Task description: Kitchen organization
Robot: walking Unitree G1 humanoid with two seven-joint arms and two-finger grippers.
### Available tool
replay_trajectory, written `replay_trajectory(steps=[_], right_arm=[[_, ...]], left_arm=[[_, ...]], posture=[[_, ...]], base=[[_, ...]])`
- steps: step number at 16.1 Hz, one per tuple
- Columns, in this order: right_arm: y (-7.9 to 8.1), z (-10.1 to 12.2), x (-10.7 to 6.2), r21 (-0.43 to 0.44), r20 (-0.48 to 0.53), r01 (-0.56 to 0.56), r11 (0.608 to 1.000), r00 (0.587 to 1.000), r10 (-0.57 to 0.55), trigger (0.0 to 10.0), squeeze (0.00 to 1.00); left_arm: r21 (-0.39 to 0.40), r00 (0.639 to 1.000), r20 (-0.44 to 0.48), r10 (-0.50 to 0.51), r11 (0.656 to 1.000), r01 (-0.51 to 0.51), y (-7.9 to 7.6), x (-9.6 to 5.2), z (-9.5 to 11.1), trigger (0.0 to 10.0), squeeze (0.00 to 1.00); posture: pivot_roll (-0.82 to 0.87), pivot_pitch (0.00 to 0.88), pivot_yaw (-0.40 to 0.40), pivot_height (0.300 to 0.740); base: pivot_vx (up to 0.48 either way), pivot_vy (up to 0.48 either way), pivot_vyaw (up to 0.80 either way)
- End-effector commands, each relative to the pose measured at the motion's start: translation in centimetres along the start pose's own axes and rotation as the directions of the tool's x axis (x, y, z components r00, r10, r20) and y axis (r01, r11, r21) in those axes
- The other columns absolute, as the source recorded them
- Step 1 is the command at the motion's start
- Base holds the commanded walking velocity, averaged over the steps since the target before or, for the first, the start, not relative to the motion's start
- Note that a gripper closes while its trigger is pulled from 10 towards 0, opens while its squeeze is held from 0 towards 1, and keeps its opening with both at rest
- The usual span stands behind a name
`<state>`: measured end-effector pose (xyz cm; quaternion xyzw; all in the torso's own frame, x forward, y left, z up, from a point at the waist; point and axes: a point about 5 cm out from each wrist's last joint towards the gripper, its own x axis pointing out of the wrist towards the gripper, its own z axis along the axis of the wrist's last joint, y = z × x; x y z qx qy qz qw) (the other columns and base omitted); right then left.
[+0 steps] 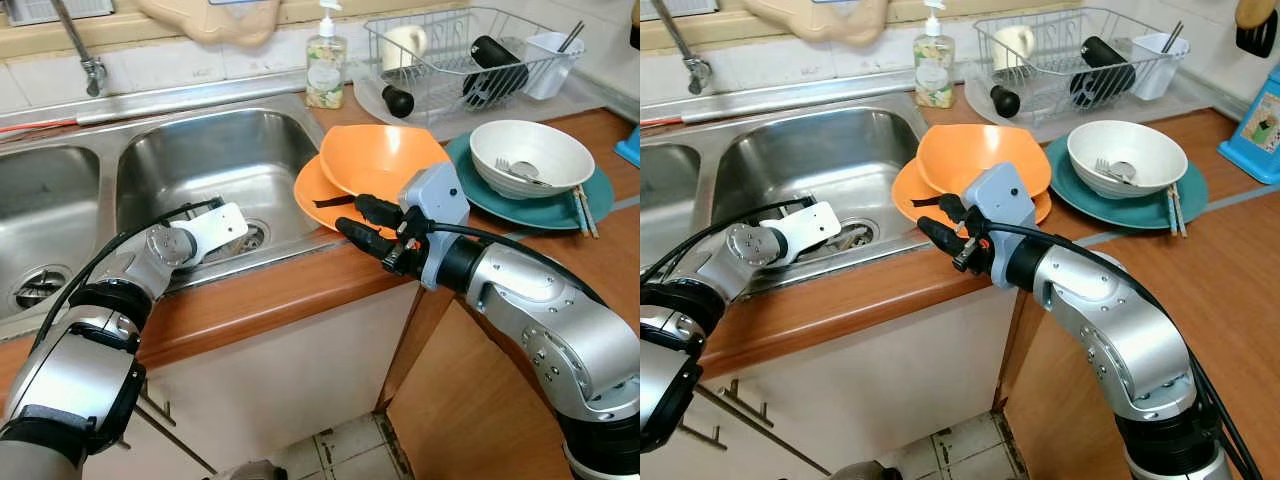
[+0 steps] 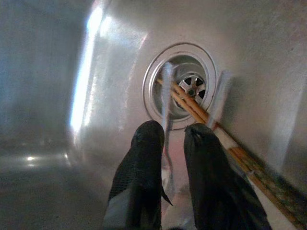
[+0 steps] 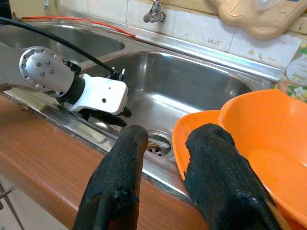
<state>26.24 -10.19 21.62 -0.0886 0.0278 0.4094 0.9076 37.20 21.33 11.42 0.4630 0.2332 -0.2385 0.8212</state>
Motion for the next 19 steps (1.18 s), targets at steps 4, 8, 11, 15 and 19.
replay_trajectory(steps=[4,8,11,15,19], right_arm=[[-0.9,0.1,0.1,0.009,-0.015,0.086,0.996,0.996,-0.086,10.0,0.00],[-3.1,0.5,-0.5,0.064,-0.014,0.225,0.972,0.974,-0.225,10.0,1.00],[-4.5,0.4,-1.2,0.098,-0.037,0.332,0.938,0.943,-0.330,10.0,1.00],[-6.6,0.1,-2.3,0.131,-0.082,0.487,0.864,0.873,-0.480,10.0,1.00],[-7.4,-0.1,-3.3,0.154,-0.135,0.561,0.814,0.828,-0.545,10.0,0.25]], left_arm=[[-0.100,0.995,0.085,0.056,0.994,-0.048,0.9,-0.2,1.0,10.0,1.00],[-0.395,0.931,0.292,0.219,0.914,-0.091,2.6,-1.4,2.0,10.0,1.00],[-0.455,0.890,0.381,0.249,0.889,-0.054,2.5,-2.6,2.0,10.0,1.00],[-0.505,0.750,0.590,0.298,0.861,0.055,2.5,-6.2,4.0,10.0,0.00],[-0.450,0.679,0.706,0.203,0.868,0.209,-0.1,-8.4,5.8,10.0,0.00]], posture=[[-0.11,0.000,0.077,0.740],[-0.11,0.000,0.057,0.740],[-0.08,0.000,0.031,0.740],[-0.09,0.000,0.039,0.740],[-0.10,0.000,0.032,0.740]], base=[[0.000,0.000,0.00],[0.000,0.000,0.00],[0.000,0.000,0.00],[0.000,0.000,0.00],[0.000,0.000,0.00]])
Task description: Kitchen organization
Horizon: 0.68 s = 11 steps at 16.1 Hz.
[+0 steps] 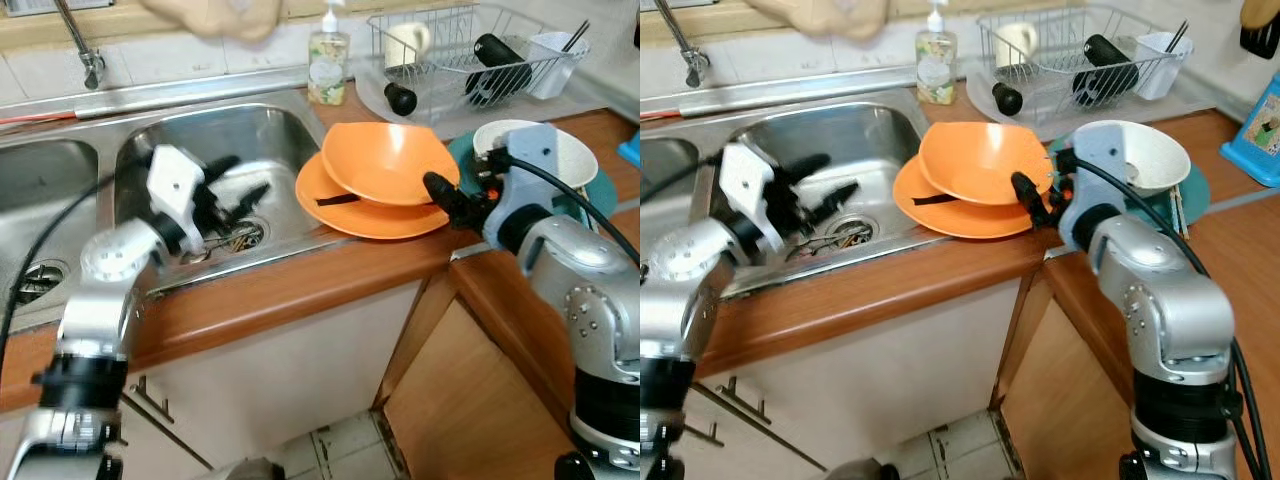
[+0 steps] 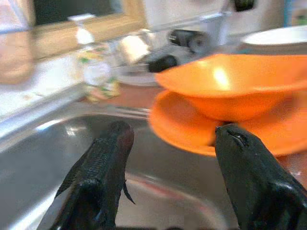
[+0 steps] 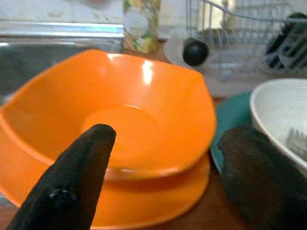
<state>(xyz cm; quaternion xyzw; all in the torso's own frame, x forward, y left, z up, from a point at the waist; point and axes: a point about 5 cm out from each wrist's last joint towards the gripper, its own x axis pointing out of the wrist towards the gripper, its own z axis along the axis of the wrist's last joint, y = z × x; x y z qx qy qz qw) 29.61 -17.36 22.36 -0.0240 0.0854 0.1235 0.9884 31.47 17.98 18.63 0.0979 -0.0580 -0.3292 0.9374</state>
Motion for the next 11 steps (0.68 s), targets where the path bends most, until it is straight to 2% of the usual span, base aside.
replay_trajectory(steps=[1,5,6,9,10,11], right_arm=[[-0.5,0.5,-0.2,0.029,-0.015,0.034,0.999,0.999,-0.034,10.0,0.00],[-1.5,0.4,0.0,0.127,-0.091,0.099,0.987,0.992,-0.088,10.0,0.00],[-1.5,0.4,0.2,0.217,-0.102,0.089,0.972,0.992,-0.068,10.0,0.00],[-1.3,0.1,0.7,0.286,-0.123,0.076,0.955,0.992,-0.043,10.0,0.00],[-1.1,0.1,1.1,0.331,-0.127,0.073,0.941,0.991,-0.032,9.4,0.00],[-1.0,0.1,1.3,0.355,-0.126,0.066,0.933,0.992,-0.022,7.3,0.00]], left_arm=[[-0.001,0.997,0.013,-0.076,0.997,0.076,-1.4,0.1,0.7,10.0,0.00],[-0.043,0.995,-0.010,-0.104,0.994,0.104,-2.5,-0.4,0.7,10.0,0.00],[-0.051,0.994,-0.016,-0.111,0.993,0.110,-2.6,-0.4,0.8,10.0,0.00],[-0.050,0.991,-0.035,-0.127,0.991,0.125,-2.8,-0.4,0.9,10.0,0.00],[-0.055,0.989,-0.043,-0.140,0.989,0.138,-2.9,-0.5,0.9,10.0,0.00],[-0.056,0.989,-0.045,-0.143,0.988,0.141,-3.0,-0.5,0.9,10.0,0.00]], posture=[[-0.11,0.000,0.029,0.740],[-0.11,0.000,0.029,0.740],[-0.11,0.000,0.033,0.740],[-0.11,0.000,0.039,0.740],[-0.11,0.000,0.040,0.740],[-0.11,0.000,0.040,0.740]], base=[[0.000,0.000,0.00],[0.000,0.000,0.00],[0.000,0.000,0.00],[0.000,0.000,0.00],[0.000,0.000,0.00],[0.000,0.000,0.00]])
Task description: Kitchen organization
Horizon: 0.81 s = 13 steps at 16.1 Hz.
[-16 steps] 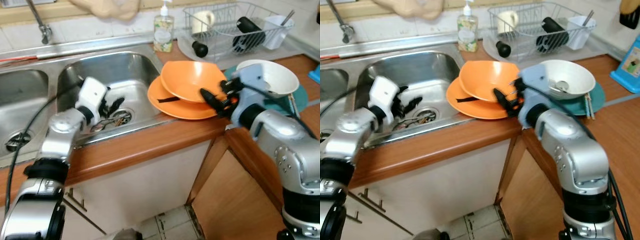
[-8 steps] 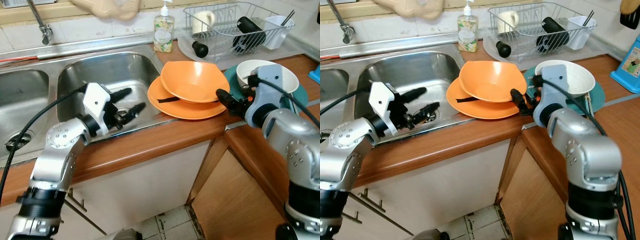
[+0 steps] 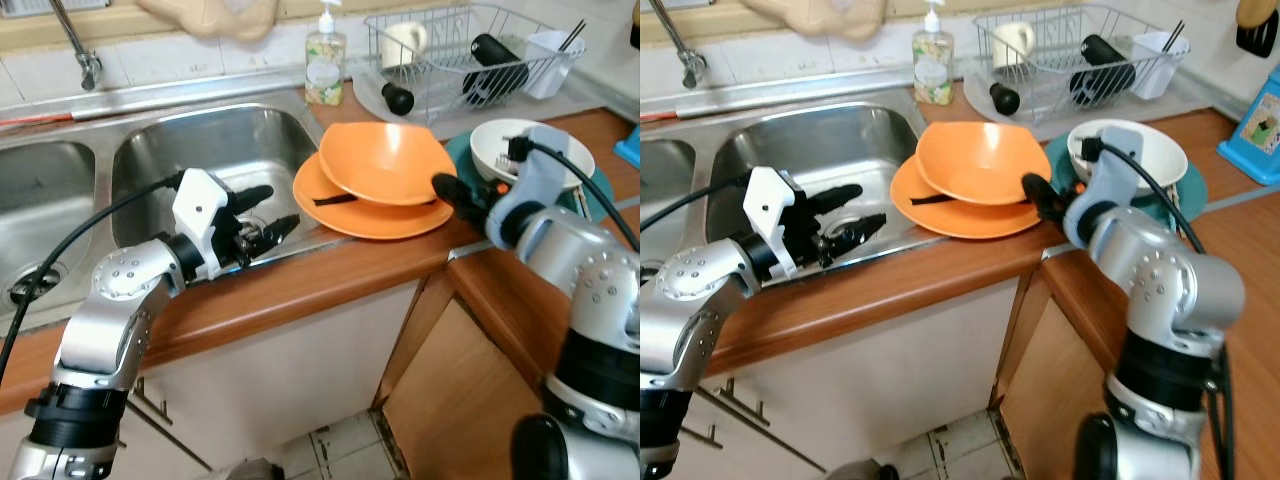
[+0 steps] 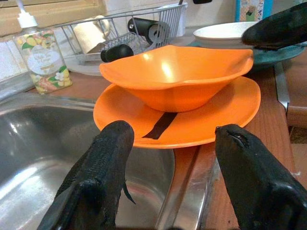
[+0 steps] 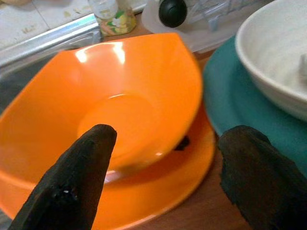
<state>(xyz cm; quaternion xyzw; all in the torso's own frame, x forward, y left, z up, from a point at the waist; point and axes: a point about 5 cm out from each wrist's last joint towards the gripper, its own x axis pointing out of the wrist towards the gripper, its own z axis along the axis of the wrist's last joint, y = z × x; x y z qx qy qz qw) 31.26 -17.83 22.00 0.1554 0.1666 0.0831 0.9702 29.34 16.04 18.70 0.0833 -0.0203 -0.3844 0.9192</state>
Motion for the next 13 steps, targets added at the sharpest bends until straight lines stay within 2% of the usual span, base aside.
replay_trajectory(steps=[1,2,3,5,9,10,11,13], right_arm=[[0.0,0.1,0.3,0.037,-0.009,-0.001,0.999,1.000,0.001,5.4,0.00],[0.1,0.0,0.8,0.091,-0.020,-0.015,0.996,1.000,0.017,4.0,0.00],[0.3,-0.1,1.5,0.143,-0.039,-0.039,0.989,0.998,0.045,3.7,0.00],[0.4,-0.3,1.9,0.162,-0.055,-0.037,0.986,0.997,0.047,3.2,0.00],[0.5,-0.8,2.8,0.225,-0.091,-0.034,0.974,0.994,0.055,1.3,0.00],[0.5,-0.9,3.0,0.246,-0.095,-0.036,0.969,0.994,0.061,1.1,0.00],[0.4,-1.1,3.1,0.266,-0.099,-0.035,0.963,0.993,0.063,0.1,0.00],[0.4,-1.2,3.2,0.275,-0.103,-0.033,0.961,0.993,0.064,0.0,0.00]], left_arm=[[0.000,1.000,-0.006,-0.023,1.000,0.023,-0.3,-0.1,0.1,10.0,0.00],[-0.002,1.000,-0.008,-0.023,1.000,0.023,-0.4,0.0,0.2,10.0,0.00],[-0.001,1.000,-0.017,-0.026,1.000,0.026,-0.5,-0.1,0.2,10.0,0.00],[0.004,0.999,-0.028,-0.026,1.000,0.026,-0.5,-0.1,0.0,10.0,0.00],[0.005,0.999,-0.045,-0.023,1.000,0.023,-0.6,0.0,-0.1,10.0,0.00],[0.005,0.999,-0.048,-0.025,1.000,0.025,-0.6,0.0,-0.2,10.0,0.00],[0.005,0.999,-0.047,-0.027,1.000,0.027,-0.6,0.1,-0.1,10.0,0.00],[0.005,0.999,-0.047,-0.027,1.000,0.027,-0.6,0.1,-0.1,10.0,0.00]], posture=[[-0.11,0.000,0.035,0.740],[-0.11,0.000,0.035,0.740],[-0.10,0.000,0.031,0.740],[-0.10,0.000,0.031,0.740],[-0.10,0.000,0.031,0.740],[-0.10,0.000,0.031,0.740],[-0.10,0.000,0.033,0.740],[-0.10,0.000,0.034,0.740]], base=[[0.000,0.000,0.00],[0.000,0.000,0.00],[0.000,0.000,0.00],[0.000,0.000,0.00],[0.000,0.000,0.00],[0.000,0.000,0.00],[0.000,0.000,0.00],[0.000,0.000,0.00]])
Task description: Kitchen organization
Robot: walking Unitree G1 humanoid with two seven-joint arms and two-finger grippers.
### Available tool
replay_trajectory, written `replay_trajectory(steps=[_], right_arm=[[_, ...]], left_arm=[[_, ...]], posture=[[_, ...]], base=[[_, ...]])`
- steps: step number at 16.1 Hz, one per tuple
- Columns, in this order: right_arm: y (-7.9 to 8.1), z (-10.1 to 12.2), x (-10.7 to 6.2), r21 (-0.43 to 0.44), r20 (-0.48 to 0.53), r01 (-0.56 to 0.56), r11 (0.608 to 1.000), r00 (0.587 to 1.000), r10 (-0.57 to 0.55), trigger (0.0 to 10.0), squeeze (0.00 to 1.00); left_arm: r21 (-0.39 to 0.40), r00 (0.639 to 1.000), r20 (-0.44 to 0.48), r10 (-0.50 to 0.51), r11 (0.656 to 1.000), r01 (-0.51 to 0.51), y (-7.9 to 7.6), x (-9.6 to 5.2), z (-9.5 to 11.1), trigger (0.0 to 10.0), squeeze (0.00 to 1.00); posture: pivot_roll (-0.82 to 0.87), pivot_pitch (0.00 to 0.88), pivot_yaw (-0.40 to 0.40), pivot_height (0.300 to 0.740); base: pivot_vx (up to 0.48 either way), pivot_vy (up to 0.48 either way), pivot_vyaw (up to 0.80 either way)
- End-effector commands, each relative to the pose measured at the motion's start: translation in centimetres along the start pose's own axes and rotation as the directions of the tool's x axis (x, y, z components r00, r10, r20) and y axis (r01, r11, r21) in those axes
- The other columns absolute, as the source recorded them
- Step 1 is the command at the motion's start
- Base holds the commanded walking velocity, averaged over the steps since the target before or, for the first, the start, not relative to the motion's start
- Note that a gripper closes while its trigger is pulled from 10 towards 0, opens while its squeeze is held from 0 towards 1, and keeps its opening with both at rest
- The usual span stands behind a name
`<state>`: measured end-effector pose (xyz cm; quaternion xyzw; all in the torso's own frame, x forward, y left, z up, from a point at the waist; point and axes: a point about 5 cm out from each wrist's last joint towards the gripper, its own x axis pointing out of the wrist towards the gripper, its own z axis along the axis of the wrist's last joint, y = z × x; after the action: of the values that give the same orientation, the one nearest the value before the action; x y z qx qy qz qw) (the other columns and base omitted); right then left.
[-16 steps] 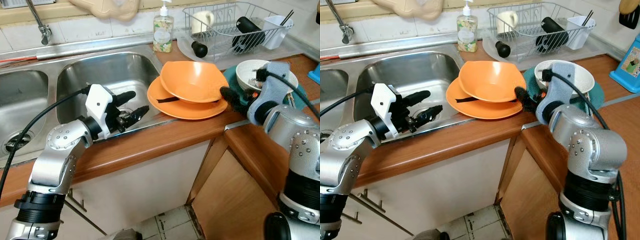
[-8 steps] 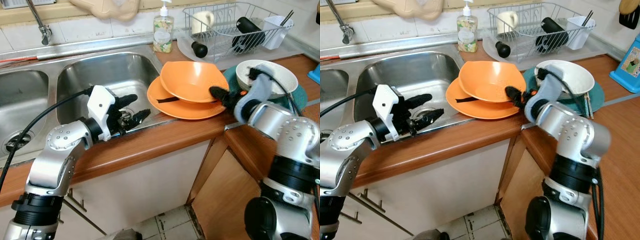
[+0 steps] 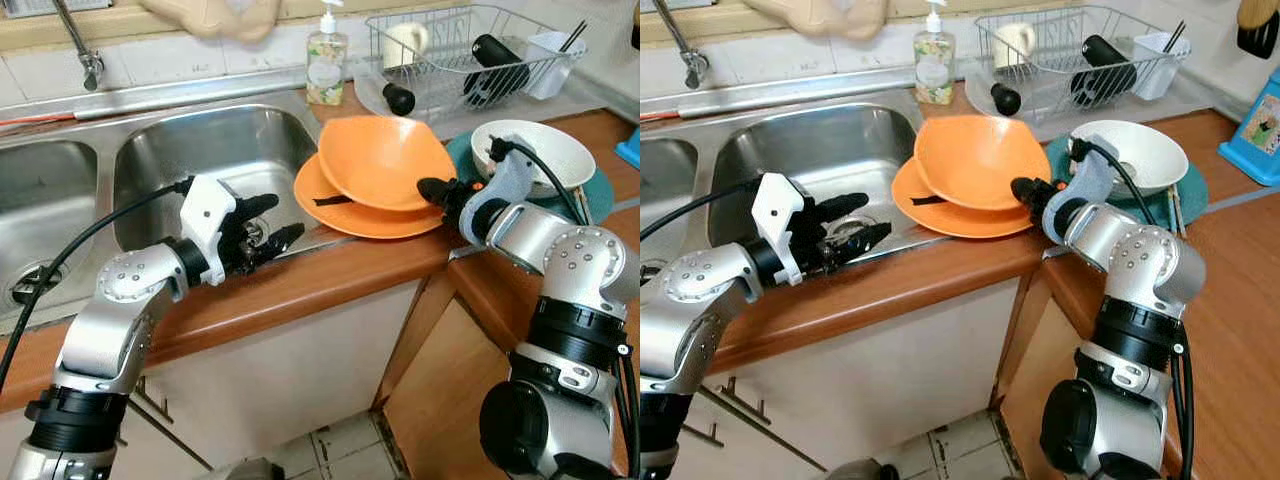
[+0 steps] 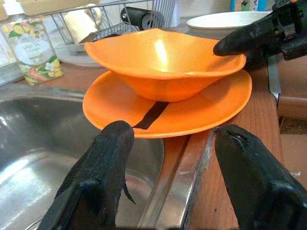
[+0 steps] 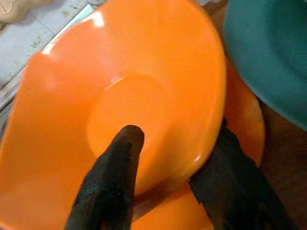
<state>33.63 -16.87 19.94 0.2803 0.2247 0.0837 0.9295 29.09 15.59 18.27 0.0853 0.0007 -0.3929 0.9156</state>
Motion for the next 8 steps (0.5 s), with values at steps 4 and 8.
replay_trajectory(steps=[4,8], right_arm=[[0.31,0.01,0.31,-0.001,-0.003,0.000,1.000,1.000,0.000,0.0,0.00],[0.33,0.07,0.32,0.001,0.003,0.000,1.000,1.000,0.000,0.0,0.00]], left_arm=[[0.021,1.000,-0.014,-0.003,1.000,0.004,-0.04,0.05,0.17,10.0,0.00],[0.023,1.000,-0.018,-0.001,1.000,0.001,-0.07,0.04,0.15,10.0,0.00]], posture=[[-0.10,0.000,0.034,0.740],[-0.10,0.000,0.033,0.740]], base=[[0.000,0.000,0.00],[0.000,0.000,0.00]])
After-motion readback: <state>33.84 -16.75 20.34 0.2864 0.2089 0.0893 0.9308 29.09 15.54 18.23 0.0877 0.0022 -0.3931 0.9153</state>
